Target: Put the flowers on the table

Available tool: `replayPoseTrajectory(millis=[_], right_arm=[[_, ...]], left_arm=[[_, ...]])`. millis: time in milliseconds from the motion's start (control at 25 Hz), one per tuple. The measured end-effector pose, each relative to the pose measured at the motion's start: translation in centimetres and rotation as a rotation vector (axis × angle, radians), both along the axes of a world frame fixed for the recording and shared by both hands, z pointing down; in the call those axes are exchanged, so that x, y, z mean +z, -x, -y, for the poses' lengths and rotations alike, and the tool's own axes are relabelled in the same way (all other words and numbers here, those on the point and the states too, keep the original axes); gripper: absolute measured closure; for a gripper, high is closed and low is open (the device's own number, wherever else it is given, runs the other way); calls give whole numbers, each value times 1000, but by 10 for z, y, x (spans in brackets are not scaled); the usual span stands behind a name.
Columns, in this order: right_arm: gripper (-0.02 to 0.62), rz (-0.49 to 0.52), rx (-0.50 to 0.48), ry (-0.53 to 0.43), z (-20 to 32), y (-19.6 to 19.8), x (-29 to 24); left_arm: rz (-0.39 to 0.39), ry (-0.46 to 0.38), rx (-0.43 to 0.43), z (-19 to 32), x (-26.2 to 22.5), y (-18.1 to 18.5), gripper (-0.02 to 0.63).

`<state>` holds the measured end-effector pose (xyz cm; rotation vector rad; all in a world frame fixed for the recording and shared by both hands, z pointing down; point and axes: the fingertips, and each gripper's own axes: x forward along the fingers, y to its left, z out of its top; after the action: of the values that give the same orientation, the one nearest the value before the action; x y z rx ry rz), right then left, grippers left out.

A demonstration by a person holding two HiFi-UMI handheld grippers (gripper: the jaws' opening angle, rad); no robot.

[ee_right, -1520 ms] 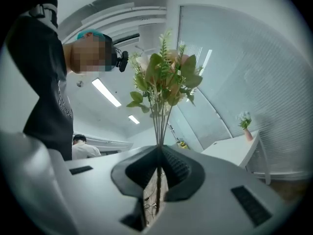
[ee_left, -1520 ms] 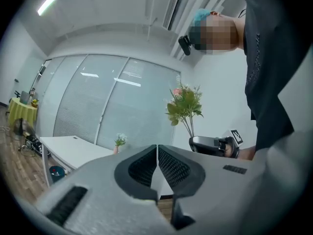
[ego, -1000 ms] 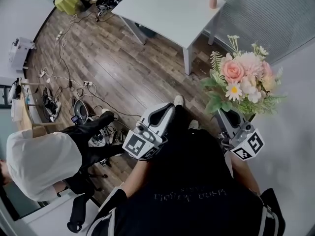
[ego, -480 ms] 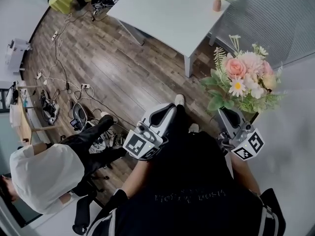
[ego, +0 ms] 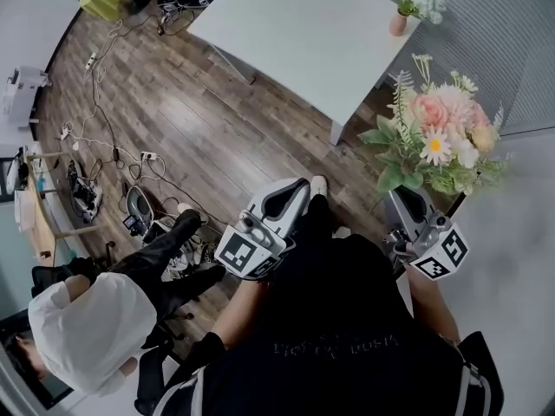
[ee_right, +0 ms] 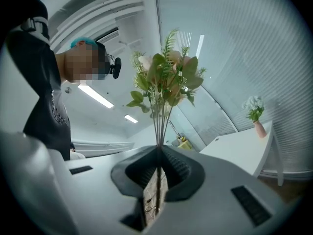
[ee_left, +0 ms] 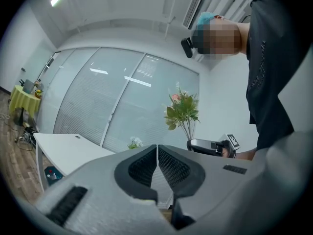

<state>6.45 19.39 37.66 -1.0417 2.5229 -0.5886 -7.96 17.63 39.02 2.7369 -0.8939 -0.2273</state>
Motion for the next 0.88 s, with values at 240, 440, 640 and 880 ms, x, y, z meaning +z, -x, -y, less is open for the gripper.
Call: replayPoseTrajectory(millis=[240, 440, 640, 880], right_arm=[[551, -3, 9, 5, 47, 14, -10], [551, -13, 9, -1, 77, 27, -13], [551, -11, 40, -14, 97, 28, -11], [551, -7, 94, 8, 102, 17, -4]], left_arm=[[24, 14, 11, 46, 2, 15, 580], [27, -6, 33, 76, 0, 26, 580], [34, -10, 56, 102, 5, 31, 580], [26, 10, 99, 110, 9, 23, 580]])
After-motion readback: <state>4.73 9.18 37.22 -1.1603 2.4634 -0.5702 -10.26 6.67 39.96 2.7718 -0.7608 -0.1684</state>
